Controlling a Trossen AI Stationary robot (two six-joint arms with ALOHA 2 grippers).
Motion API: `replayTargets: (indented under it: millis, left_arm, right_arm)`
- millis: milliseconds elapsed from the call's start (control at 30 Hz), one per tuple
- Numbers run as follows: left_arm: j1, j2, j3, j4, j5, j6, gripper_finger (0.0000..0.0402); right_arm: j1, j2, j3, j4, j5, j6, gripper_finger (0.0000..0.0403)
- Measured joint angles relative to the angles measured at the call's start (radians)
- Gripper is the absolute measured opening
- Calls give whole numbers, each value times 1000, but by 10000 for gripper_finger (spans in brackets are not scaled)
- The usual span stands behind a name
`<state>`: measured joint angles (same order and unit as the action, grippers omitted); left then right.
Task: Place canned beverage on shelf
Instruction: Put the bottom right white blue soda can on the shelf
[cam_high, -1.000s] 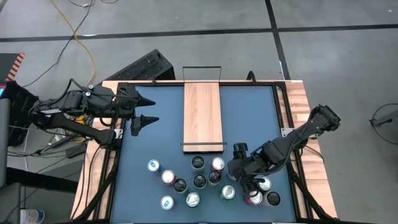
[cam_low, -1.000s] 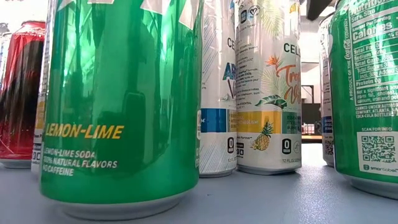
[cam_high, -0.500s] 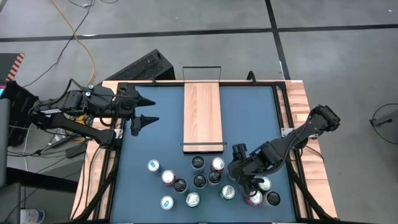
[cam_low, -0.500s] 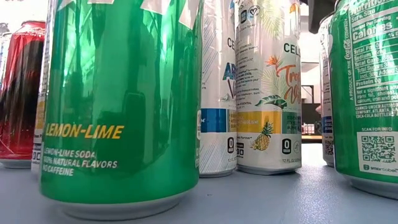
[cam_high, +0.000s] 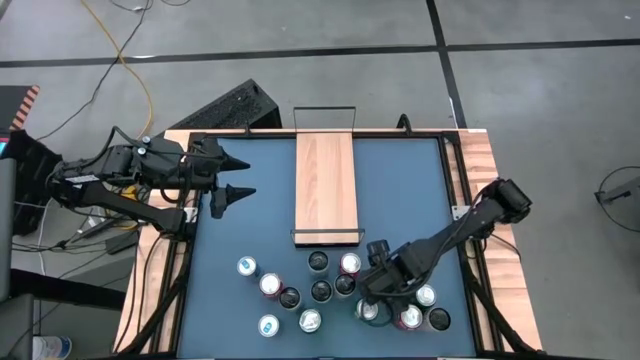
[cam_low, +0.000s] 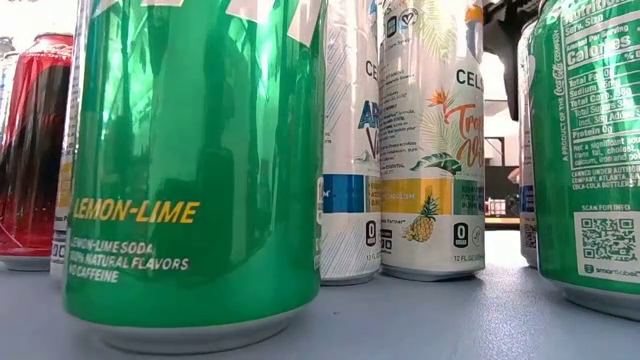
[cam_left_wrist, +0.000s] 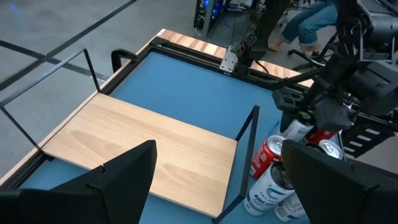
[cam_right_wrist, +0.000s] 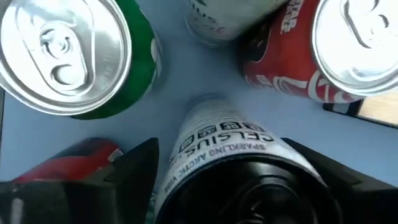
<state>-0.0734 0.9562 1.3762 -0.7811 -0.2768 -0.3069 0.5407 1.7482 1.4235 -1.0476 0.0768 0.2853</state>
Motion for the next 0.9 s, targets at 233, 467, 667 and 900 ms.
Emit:
replayTargets:
  millis: [233,467,667,900]
  left_arm:
    - [0,0,0,0,0,0,332]
    - [0,0,0,-16,0,1,332]
    - [0,0,0,-17,0,1,332]
    - [0,0,0,-17,0,1,332]
  right_arm:
    - [-12,-25,0,-24,-11,5,276]
    - [-35,-35,0,-14,-61,5,276]
    - [-47,-35,3,-15,-108,35,276]
    - [-51,-35,4,-15,-101,76,240]
